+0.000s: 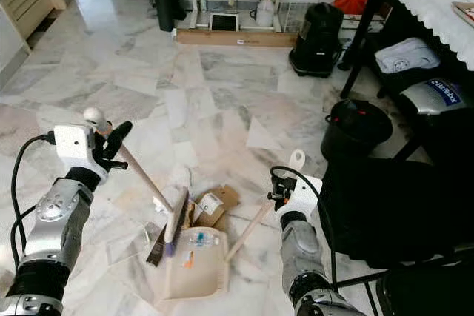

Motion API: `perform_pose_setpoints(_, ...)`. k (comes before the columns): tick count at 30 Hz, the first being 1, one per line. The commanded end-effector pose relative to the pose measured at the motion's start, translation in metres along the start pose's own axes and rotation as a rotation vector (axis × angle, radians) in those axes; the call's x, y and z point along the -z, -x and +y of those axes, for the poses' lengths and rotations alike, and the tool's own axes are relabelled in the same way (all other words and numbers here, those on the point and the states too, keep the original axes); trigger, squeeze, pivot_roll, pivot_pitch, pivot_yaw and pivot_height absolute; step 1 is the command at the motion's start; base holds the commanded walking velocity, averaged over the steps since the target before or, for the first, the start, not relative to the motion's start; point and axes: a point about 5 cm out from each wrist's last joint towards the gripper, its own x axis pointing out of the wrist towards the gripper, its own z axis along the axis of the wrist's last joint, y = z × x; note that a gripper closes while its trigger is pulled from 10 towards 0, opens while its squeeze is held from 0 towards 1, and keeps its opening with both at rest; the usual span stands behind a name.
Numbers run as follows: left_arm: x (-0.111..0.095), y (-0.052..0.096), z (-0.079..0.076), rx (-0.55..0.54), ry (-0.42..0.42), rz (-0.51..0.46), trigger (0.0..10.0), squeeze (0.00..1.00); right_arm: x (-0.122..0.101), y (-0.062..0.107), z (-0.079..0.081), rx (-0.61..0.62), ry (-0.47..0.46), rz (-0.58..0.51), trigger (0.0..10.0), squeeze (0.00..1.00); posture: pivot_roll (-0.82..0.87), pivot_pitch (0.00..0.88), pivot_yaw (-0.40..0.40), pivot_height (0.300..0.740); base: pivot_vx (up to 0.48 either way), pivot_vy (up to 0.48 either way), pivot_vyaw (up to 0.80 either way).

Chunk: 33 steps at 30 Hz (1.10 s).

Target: Sweep floor

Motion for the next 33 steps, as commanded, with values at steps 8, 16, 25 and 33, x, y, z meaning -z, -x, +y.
perform_pose_setpoints(8,-0.002,-0.001,-0.003,0.002,-0.005,-0.044,10.0,0.0,-0.026,-0.003,-0.001,-0.002,0.06,-0.169,10.0,0.0,0.06,0.011,-0.04,0.74,0.0,0.0,0.0)
perform_pose_setpoints(16,0.007,0.004,-0.009,-0.02,-0.009,-0.031,10.0,0.0,-0.035,-0.005,-0.001,0.009,0.069,-0.218,10.0,0.0,0.06,0.0,-0.037,0.74,0.0,0.0,0.0)
perform_pose_setpoints(25,0.015,0.009,-0.005,-0.069,-0.048,-0.017,10.0,0.0,-0.054,-0.007,0.004,0.007,0.093,-0.325,10.0,0.0,0.06,0.0,-0.027,0.74,0.0,0.0,0.0)
perform_pose_setpoints(33,0.011,0.005,-0.002,-0.083,-0.064,-0.034,10.0,0.0,-0.056,-0.007,0.006,0.016,0.093,-0.336,10.0,0.0,0.05,0.0,-0.022,0.74,0.0,0.0,0.0)
